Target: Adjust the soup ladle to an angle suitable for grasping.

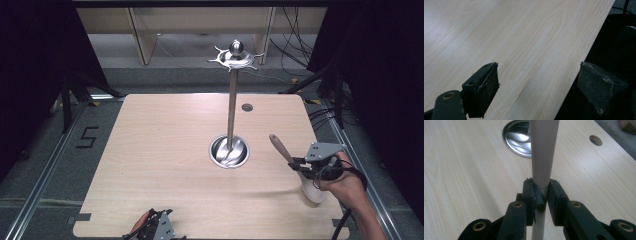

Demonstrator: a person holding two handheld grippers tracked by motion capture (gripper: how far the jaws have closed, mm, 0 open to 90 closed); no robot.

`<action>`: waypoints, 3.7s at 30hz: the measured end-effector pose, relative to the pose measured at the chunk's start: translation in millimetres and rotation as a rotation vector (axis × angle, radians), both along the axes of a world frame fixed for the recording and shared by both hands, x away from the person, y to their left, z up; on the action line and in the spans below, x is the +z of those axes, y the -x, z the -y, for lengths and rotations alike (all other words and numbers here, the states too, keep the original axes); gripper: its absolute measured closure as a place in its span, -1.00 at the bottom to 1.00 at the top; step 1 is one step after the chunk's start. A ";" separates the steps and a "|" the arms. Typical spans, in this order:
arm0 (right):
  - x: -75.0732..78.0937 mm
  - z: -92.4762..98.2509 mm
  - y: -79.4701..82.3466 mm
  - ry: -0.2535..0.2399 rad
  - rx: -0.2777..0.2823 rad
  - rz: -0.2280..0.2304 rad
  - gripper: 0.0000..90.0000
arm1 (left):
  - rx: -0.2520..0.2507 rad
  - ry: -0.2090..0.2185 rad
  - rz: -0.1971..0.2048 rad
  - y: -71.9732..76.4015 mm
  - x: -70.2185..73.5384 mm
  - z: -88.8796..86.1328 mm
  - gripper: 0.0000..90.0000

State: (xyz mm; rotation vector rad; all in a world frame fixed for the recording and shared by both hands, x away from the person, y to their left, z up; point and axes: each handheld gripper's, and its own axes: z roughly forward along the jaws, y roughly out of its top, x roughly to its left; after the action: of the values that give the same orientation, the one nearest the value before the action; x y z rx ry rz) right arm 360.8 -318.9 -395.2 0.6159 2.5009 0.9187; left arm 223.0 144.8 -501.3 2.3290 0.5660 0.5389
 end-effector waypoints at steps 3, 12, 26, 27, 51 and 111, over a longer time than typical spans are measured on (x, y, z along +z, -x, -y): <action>2.1 6.8 4.0 -0.032 -0.017 0.017 0.73 | 0.001 -0.005 0.005 0.5 0.4 -0.3 -0.64; 6.3 18.2 14.4 -0.115 -0.055 0.062 0.73 | -0.001 0.002 -0.006 0.1 -0.4 0.1 -0.64; 15.2 21.6 13.4 -0.212 -0.068 0.115 0.73 | 0.004 0.003 -0.009 0.0 -0.9 0.4 -0.64; 16.5 21.8 12.9 -0.210 -0.064 0.117 0.73 | 0.003 0.003 -0.010 0.0 -0.9 0.4 -0.64; 64.6 -21.9 -15.7 -0.279 -0.017 0.191 0.73 | 0.006 -0.001 0.002 0.1 0.0 -0.2 -0.64; 120.8 -85.5 -64.9 -0.217 -0.024 0.181 0.73 | -0.010 -0.008 0.003 1.1 2.0 -0.5 -0.64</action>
State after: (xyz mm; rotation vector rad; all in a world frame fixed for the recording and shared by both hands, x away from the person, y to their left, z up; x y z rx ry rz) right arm 425.7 -233.5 -274.4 0.5988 2.2475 1.1917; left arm 221.8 145.3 -499.3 2.3372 0.5511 0.5410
